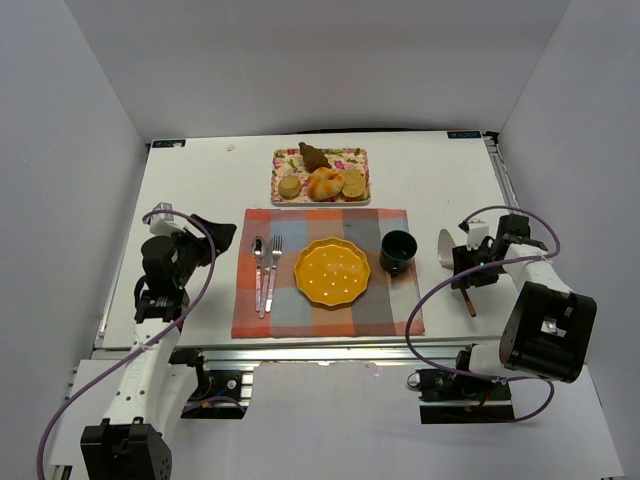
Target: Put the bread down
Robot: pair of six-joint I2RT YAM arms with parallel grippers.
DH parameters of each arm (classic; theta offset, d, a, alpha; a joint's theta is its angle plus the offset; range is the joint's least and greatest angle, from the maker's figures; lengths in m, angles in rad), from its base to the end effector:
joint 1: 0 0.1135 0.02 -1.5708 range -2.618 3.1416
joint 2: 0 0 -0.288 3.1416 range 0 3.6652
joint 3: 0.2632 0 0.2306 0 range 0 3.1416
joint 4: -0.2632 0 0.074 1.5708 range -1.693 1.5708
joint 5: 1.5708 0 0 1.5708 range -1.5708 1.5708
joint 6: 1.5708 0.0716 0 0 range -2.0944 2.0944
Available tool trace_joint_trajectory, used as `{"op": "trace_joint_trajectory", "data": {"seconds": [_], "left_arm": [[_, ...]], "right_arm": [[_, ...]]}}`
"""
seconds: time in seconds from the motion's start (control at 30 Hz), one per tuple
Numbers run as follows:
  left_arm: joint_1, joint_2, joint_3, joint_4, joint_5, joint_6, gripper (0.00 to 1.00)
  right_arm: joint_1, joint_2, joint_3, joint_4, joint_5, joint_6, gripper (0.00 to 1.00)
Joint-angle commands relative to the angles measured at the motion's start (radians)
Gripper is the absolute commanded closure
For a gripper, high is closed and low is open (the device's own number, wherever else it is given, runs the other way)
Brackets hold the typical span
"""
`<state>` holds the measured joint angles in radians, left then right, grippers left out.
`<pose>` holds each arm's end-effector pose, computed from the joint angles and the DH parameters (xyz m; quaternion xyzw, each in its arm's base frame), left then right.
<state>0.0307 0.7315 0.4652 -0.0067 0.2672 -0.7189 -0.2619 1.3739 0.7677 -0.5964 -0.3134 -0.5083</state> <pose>0.1745 -0.0136 0.2666 -0.2142 0.7643 -0.3020 0.5280 0.2298 -0.0387 0.1858 -0.1477 0.9602 0.0743 0.2252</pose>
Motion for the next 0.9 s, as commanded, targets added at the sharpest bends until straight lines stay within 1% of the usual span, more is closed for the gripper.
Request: {"op": "trace_joint_trajectory", "data": {"seconds": [0.0, 0.17, 0.4, 0.53, 0.73, 0.87], "left_arm": [[0.002, -0.015, -0.011, 0.024, 0.012, 0.004, 0.16], [0.003, -0.026, -0.02, 0.016, 0.014, 0.004, 0.16], [0.002, -0.038, -0.03, 0.017, 0.01, -0.005, 0.16], [0.002, -0.041, -0.028, 0.014, 0.007, -0.005, 0.16], [0.002, -0.047, -0.04, 0.028, 0.01, -0.019, 0.16], [0.002, -0.053, -0.037, 0.017, 0.01, -0.013, 0.16]], "right_arm": [[-0.005, -0.038, -0.025, 0.013, 0.025, 0.022, 0.47], [-0.005, -0.068, -0.054, 0.01, 0.028, 0.02, 0.47], [-0.005, -0.099, -0.097, 0.052, 0.088, 0.043, 0.49], [-0.005, -0.145, -0.133, 0.087, 0.119, 0.044, 0.5], [-0.005, -0.214, -0.185, 0.118, 0.096, 0.004, 0.51], [-0.005, -0.216, -0.199, 0.121, 0.089, -0.007, 0.53]]}}
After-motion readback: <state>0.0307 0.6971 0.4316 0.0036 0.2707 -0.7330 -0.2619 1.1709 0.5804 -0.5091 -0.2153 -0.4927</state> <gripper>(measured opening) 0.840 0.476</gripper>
